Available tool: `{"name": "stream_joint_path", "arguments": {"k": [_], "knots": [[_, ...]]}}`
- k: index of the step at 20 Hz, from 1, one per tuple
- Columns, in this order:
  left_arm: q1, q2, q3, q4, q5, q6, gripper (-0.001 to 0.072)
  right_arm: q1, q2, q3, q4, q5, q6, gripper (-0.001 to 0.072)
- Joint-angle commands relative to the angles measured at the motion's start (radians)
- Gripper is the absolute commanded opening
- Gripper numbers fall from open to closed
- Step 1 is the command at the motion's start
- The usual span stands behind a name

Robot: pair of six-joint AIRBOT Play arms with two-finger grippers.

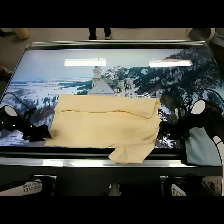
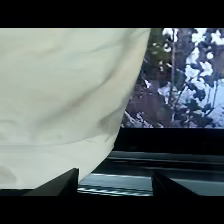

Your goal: Fold the shirts.

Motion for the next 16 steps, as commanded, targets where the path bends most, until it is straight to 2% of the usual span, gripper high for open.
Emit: {"name": "stream_joint_path", "arguments": {"k": [1, 6, 7, 8, 9, 10, 13, 16], "knots": [[0.001, 0.002, -0.046, -0.007, 0.039, 0.011, 0.048, -0.001, 0.01, -0.017, 0.002, -0.022, -0.003, 0.0464], [0.001, 0.001, -0.114, -0.069, 0.076, 0.009, 0.0468, -0.001, 0.01, -0.017, 0.001, -0.015, -0.003, 0.0465], [0.001, 0.001, -0.119, -0.078, 0.086, 0.009, 0.0396, -0.001, 0.01, -0.017, 0.001, -0.009, -0.005, 0.0465], [0.001, 0.002, -0.117, -0.079, 0.089, 0.009, 0.0184, -0.001, 0.01, -0.018, 0.002, 0.006, -0.006, 0.0464], [0.001, 0.002, -0.116, -0.079, 0.09, 0.01, 0.0045, 0.0, 0.013, -0.026, 0.007, 0.021, -0.006, 0.0464], [0.001, 0.002, -0.116, -0.079, 0.088, 0.01, 0.0022, 0.0, 0.024, -0.055, 0.026, 0.028, -0.013, 0.0464], [0.001, 0.011, -0.116, -0.079, 0.088, 0.014, 0.0022, 0.0, 0.09, -0.235, 0.108, -0.023, -0.034, 0.0466], [0.001, 0.023, -0.116, -0.079, 0.091, 0.021, 0.0022, 0.0, 0.109, -0.39, 0.278, -0.162, -0.094, 0.0465]]}}
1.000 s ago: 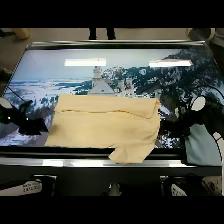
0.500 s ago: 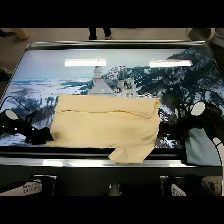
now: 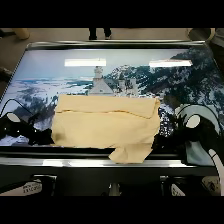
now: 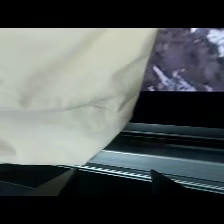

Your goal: Fold the shirts.

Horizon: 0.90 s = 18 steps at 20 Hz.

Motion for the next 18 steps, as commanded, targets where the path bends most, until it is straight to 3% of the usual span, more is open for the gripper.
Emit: {"name": "stream_joint_path", "arguments": {"k": [1, 4, 9, 10, 11, 14, 18], "knots": [[0.0, 0.013, 0.0, 0.001, 0.045, 0.006, 0.0022, 0.0, 0.024, -0.167, 0.154, -0.166, -0.047, 0.0464], [0.0, 0.021, 0.0, 0.001, 0.045, 0.006, 0.0022, 0.0, 0.021, -0.227, 0.18, -0.275, -0.044, 0.0456], [0.0, 0.023, 0.0, -0.027, 0.073, 0.006, 0.0022, 0.0, -0.015, -0.233, 0.278, -0.304, -0.058, 0.0336], [0.0, 0.023, 0.0, -0.041, 0.08, 0.006, 0.0022, 0.0, -0.019, -0.233, 0.281, -0.291, -0.064, 0.0231], [0.0, 0.023, 0.0, -0.05, 0.084, 0.006, 0.0022, 0.0, -0.019, -0.233, 0.28, -0.269, -0.063, 0.0029], [0.0, 0.042, 0.019, -0.056, 0.082, 0.029, 0.0021, 0.0, 0.007, -0.209, 0.29, -0.18, -0.162, 0.0023], [-0.003, 0.137, 0.219, -0.061, 0.022, 0.043, 0.0019, 0.0, 0.075, 0.071, 0.181, -0.132, -0.08, 0.0023]]}}
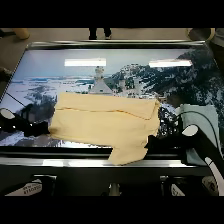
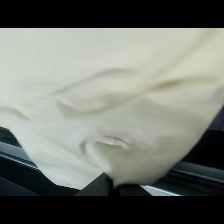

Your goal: Fold the shirts.

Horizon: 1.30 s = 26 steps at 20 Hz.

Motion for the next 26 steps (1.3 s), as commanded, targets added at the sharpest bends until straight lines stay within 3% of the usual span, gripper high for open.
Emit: {"name": "stream_joint_path", "arguments": {"k": [1, 3, 5, 9, 12, 13, 14, 15, 16, 17, 21, 26], "knots": [[-0.01, 0.046, 0.179, -0.023, -0.05, -0.023, 0.0019, -0.001, 0.021, 0.256, -0.136, -0.009, 0.074, 0.0023], [-0.051, 0.002, 0.29, -0.067, 0.009, -0.054, 0.0018, -0.001, -0.056, 0.422, -0.253, -0.107, 0.133, 0.0023], [-0.114, -0.109, 0.406, -0.108, 0.048, -0.069, 0.0019, -0.001, -0.201, 0.556, -0.267, -0.158, 0.138, 0.0024], [-0.209, -0.415, 0.682, -0.114, 0.029, -0.14, 0.0022, -0.001, -0.48, 0.745, -0.185, -0.218, 0.138, 0.0026], [-0.233, -0.585, 0.821, -0.114, 0.024, -0.22, 0.0024, 0.0, -0.596, 0.761, -0.093, -0.245, 0.139, 0.0028], [-0.234, -0.618, 0.845, -0.115, 0.024, -0.251, 0.0065, 0.0, -0.62, 0.761, -0.077, -0.248, 0.139, 0.0044], [-0.234, -0.64, 0.857, -0.121, 0.023, -0.267, 0.0359, -0.001, -0.637, 0.761, -0.078, -0.249, 0.138, 0.0206], [-0.232, -0.646, 0.86, -0.129, 0.023, -0.27, 0.0719, -0.002, -0.641, 0.761, -0.082, -0.239, 0.131, 0.0601], [-0.225, -0.643, 0.866, -0.126, 0.013, -0.254, 0.072, -0.015, -0.638, 0.772, -0.088, -0.194, 0.096, 0.0699], [-0.215, -0.637, 0.874, -0.126, -0.004, -0.238, 0.072, -0.033, -0.636, 0.789, -0.114, -0.127, 0.073, 0.0712], [-0.175, -0.588, 0.888, -0.126, -0.101, -0.231, 0.072, -0.082, -0.64, 0.802, -0.264, 0.071, 0.053, 0.0713], [-0.196, -0.507, 0.888, -0.129, -0.11, -0.232, 0.072, -0.031, -0.736, 0.8, -0.201, 0.027, 0.053, 0.0713]]}}
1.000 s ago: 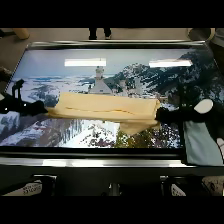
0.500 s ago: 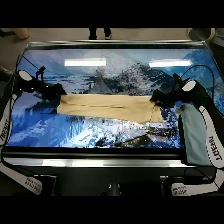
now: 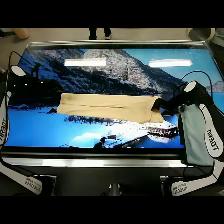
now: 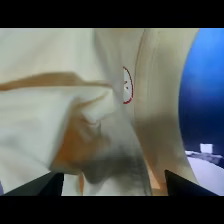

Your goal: Fold the shirts.

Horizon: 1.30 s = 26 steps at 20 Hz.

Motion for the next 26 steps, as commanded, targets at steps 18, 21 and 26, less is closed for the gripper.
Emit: {"name": "stream_joint_path", "arguments": {"k": [18, 21, 26], "knots": [[-0.776, -0.209, -0.093, -0.72, 0.448, 0.056, 0.0022, 0.05, 0.432, 0.182, 0.154, 0.347, 0.089, 0.0026], [-0.869, -0.28, -0.093, -0.966, 0.485, 0.163, 0.0022, 0.05, 0.483, 0.182, 0.119, 0.364, 0.106, 0.0026], [-0.685, -0.147, -0.093, -0.802, 0.506, 0.225, 0.002, 0.151, 0.431, 0.182, 0.166, 0.255, 0.107, 0.0026]]}}
